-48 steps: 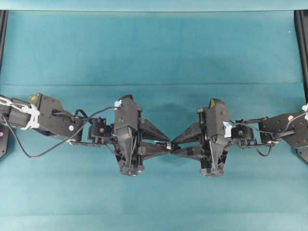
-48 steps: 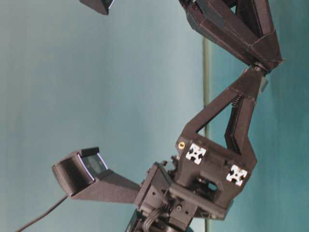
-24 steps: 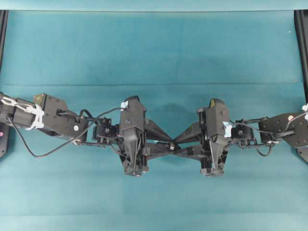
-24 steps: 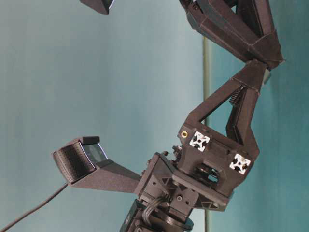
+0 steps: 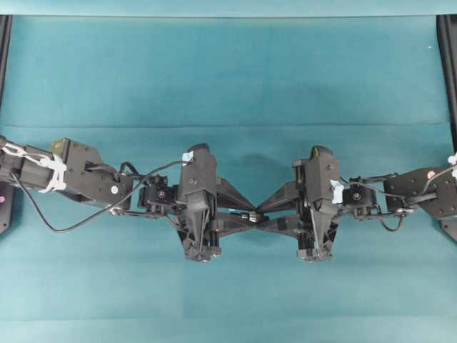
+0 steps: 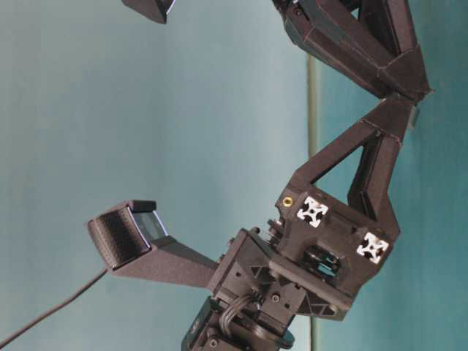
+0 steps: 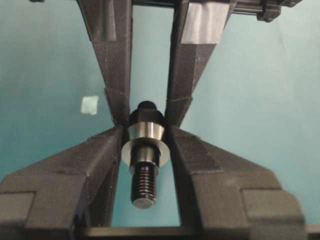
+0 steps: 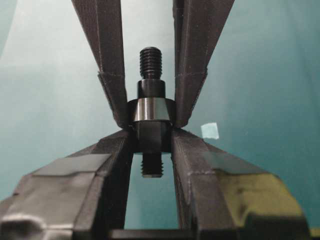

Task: Insert the washer onto the shaft with both hands.
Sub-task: 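Open the left gripper to release the washer on the shaft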

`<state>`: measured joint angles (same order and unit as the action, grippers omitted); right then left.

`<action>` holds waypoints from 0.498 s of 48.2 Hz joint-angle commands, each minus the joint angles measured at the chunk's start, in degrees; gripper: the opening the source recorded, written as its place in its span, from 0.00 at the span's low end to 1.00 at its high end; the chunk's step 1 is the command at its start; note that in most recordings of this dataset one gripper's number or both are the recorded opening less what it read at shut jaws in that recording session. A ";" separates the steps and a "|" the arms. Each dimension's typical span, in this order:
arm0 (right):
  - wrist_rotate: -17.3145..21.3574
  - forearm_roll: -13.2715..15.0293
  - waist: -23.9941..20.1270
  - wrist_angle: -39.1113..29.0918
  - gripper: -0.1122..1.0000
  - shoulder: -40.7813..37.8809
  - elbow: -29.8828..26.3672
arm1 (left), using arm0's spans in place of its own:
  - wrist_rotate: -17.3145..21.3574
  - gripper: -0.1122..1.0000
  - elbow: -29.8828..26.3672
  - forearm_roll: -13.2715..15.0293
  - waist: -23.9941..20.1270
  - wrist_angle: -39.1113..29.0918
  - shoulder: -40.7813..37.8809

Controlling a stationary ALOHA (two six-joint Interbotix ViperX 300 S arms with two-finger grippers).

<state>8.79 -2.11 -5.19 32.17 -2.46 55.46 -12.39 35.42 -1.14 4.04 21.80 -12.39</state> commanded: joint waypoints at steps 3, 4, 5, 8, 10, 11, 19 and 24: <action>0.44 -0.09 0.09 0.35 0.10 0.44 -0.88 | 0.09 0.73 -0.62 -0.09 0.09 0.26 0.70; 0.44 -0.09 0.09 0.26 0.10 0.44 -0.88 | 0.09 0.79 -0.62 -0.09 0.09 0.26 0.70; 0.44 -0.09 0.09 0.26 0.10 0.44 -0.97 | 0.09 0.83 -0.70 -0.09 0.00 0.26 0.70; 0.44 -0.09 0.09 0.26 0.10 0.44 -0.97 | 0.09 0.92 -0.70 -0.09 0.00 0.26 0.79; 0.44 -0.09 0.09 0.26 0.10 0.44 -0.88 | 0.18 0.91 -0.70 -0.09 -0.09 0.26 0.79; 0.44 -0.09 0.09 0.18 0.10 0.35 -0.97 | 0.26 0.90 -0.70 -0.09 0.00 0.26 0.79; 0.44 -0.09 0.09 -0.26 0.10 0.44 -0.97 | 1.85 0.87 -0.62 -0.09 0.00 0.09 1.32; 0.44 -0.09 0.09 -0.44 0.10 0.44 -0.97 | 2.46 0.87 -0.44 -0.09 0.00 0.09 1.85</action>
<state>8.88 -2.11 -5.10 31.46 -2.46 55.46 -10.11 35.42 -1.14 4.04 21.71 -11.95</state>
